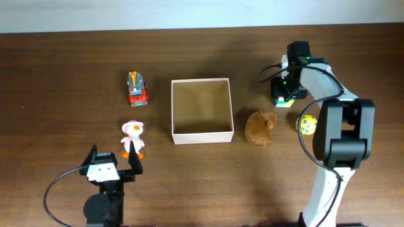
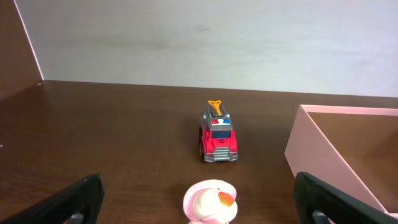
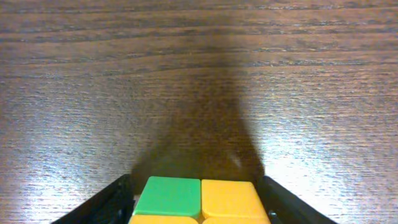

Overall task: Pack container
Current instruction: 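Close the right gripper on the colour cube and lift it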

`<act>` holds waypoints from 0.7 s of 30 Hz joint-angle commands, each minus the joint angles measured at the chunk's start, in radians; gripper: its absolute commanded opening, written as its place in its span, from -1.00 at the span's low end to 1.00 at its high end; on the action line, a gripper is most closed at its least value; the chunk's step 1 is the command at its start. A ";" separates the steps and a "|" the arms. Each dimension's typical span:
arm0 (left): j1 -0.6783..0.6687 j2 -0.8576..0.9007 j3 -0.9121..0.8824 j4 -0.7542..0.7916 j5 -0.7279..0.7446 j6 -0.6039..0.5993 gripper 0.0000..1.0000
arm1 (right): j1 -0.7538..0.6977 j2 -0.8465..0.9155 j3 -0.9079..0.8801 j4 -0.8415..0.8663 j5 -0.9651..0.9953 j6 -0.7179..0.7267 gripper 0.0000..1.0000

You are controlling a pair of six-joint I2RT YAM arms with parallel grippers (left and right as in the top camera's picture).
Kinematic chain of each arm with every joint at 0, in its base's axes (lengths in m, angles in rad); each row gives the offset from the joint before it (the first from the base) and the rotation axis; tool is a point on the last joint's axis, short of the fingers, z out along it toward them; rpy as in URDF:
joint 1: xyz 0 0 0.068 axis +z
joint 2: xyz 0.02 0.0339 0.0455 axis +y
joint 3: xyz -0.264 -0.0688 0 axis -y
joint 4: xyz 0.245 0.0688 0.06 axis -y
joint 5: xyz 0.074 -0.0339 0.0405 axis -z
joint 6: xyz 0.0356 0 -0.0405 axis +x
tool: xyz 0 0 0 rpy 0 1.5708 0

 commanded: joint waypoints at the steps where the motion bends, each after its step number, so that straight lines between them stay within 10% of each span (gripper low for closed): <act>1: 0.005 -0.008 -0.006 0.002 0.010 0.019 0.98 | 0.002 0.032 0.008 -0.010 0.016 0.003 0.25; 21: 0.005 -0.008 -0.006 0.002 0.010 0.019 0.98 | 0.003 0.011 0.011 -0.027 0.039 0.002 0.00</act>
